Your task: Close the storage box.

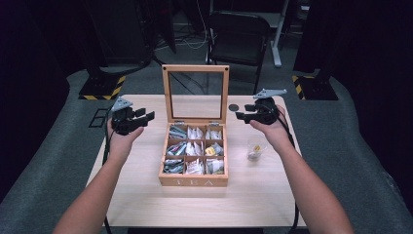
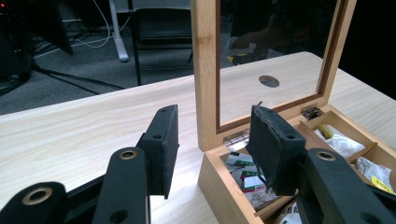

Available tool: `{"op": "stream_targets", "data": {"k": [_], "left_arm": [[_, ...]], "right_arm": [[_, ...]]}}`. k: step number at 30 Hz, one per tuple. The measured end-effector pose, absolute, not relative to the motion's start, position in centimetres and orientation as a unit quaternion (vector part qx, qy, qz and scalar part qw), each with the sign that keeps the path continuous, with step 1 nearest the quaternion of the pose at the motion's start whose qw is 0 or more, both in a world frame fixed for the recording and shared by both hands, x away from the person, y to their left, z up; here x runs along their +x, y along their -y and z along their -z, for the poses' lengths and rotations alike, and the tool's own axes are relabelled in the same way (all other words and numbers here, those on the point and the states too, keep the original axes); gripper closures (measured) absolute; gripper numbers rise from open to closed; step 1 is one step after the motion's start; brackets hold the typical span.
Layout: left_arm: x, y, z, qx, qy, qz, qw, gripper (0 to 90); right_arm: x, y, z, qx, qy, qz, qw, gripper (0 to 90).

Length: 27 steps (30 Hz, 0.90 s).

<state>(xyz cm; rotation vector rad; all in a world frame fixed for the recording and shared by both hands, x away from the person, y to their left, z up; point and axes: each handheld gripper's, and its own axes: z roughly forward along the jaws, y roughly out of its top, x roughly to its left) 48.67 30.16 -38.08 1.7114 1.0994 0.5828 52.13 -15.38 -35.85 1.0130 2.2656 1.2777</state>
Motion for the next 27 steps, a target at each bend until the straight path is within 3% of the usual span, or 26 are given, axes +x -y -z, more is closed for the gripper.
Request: {"op": "stream_targets", "data": {"k": [27], "left_arm": [[47.6,-31.3,37.9,0.704,-0.459,-0.249,0.482,52.7]], "right_arm": [[57.7,12.2,37.1,0.343,-0.807,-0.456,0.156,44.7]]}}
